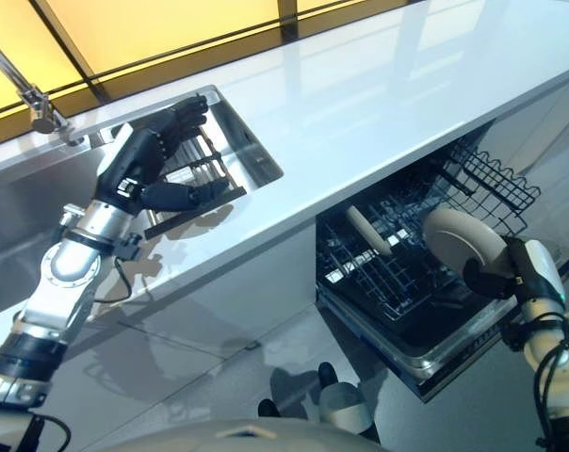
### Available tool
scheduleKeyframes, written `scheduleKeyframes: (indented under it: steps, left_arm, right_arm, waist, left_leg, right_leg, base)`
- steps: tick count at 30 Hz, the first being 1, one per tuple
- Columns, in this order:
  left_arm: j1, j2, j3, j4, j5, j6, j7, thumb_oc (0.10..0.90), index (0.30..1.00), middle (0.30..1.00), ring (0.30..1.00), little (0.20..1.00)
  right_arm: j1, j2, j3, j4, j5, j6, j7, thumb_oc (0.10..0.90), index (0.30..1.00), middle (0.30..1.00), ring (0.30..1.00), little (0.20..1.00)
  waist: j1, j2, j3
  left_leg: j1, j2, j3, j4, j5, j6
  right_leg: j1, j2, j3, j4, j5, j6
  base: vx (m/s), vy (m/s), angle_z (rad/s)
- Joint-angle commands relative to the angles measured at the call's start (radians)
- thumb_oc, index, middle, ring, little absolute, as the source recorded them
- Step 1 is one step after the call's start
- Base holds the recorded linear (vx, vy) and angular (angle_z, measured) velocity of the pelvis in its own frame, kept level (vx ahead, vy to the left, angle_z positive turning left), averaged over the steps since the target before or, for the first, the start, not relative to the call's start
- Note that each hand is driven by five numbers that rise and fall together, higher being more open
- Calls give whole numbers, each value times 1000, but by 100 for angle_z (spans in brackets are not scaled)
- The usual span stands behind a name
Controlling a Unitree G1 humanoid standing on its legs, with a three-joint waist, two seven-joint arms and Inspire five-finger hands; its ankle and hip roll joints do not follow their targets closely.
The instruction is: Pick up plates and place into dishwasher.
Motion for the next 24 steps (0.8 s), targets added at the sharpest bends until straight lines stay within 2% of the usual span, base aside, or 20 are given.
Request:
scheduleKeyframes:
  steps: [1,5,13,20,22,24]
  left_arm:
    - [-115,1,-20,-85,-84,-44,23,800,900,900,900,900]
    - [-135,10,-48,-102,-87,-24,27,800,900,900,900,900]
    - [-153,34,-61,-140,-123,12,15,800,900,900,900,900]
    - [-167,51,-68,-175,-134,28,5,800,900,900,900,900]
    - [-182,62,-70,-185,-146,30,12,800,900,900,900,900]
    - [-185,67,-70,-192,-149,34,12,800,900,900,900,900]
  right_arm:
    - [-168,-69,-12,38,19,-41,-65,100,300,300,300,200]
    - [-230,-77,55,128,37,3,-73,100,300,300,300,200]
    - [-321,-85,109,244,73,81,-92,100,300,300,300,200]
    - [-389,-90,140,343,37,123,-106,100,300,300,300,200]
    - [-423,-92,155,401,8,162,-123,100,300,300,300,200]
    - [-438,-99,158,431,3,171,-124,100,300,300,300,200]
  waist:
    - [34,6,-60]
    - [53,9,-51]
    - [79,23,-32]
    - [94,37,-21]
    - [99,48,-13]
    - [103,54,-9]
  left_leg:
    - [-23,6,-29,74,-113,-1]
    - [-28,7,-32,73,-113,-2]
    - [-40,8,-39,78,-112,-2]
    - [-44,6,-42,80,-113,-3]
    - [-47,7,-39,80,-113,-3]
    - [-50,6,-39,81,-112,-3]
  right_leg:
    - [-11,54,-80,121,-134,55]
    - [-14,50,-84,119,-132,55]
    - [-19,43,-96,120,-130,51]
    - [-19,39,-102,118,-131,49]
    - [-21,35,-106,117,-131,48]
    - [-21,34,-108,117,-132,48]
  base:
    - [2,-60,7]
    - [5,-62,8]
    - [-2,-48,4]
    - [1,-27,11]
    - [-7,-19,4]
    - [-11,-5,5]
